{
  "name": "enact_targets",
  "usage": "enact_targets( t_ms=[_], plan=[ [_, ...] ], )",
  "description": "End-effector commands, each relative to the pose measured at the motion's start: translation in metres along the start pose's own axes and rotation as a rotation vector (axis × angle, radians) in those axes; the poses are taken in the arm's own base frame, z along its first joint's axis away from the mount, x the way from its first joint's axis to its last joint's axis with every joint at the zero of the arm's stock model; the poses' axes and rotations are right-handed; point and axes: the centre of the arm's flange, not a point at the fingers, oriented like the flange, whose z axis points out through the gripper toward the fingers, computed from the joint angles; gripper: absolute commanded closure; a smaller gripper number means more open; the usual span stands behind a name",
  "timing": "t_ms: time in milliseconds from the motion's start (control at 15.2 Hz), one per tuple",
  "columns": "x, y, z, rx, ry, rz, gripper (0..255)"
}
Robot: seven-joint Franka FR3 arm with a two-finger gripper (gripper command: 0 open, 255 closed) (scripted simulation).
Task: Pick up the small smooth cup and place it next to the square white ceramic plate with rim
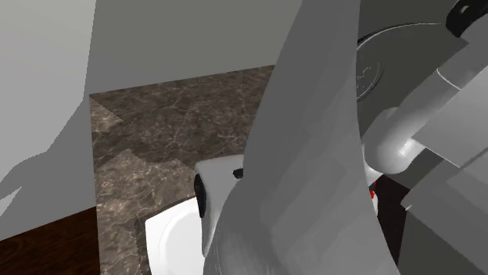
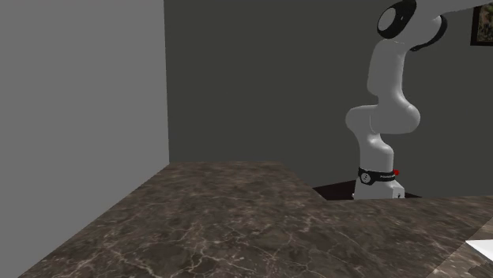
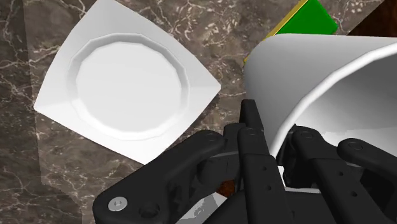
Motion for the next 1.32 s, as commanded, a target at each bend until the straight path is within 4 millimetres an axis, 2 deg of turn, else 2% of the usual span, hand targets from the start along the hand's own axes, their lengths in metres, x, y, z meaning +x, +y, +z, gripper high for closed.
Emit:
enact_targets(
  t_ms=[0,1254],
  plan=[
    [-0.003,-0.026,0.000,0.002,0.010,0.004,255],
    [-0.011,-0.008,0.098,0.002,0.010,0.004,255]
  ],
)
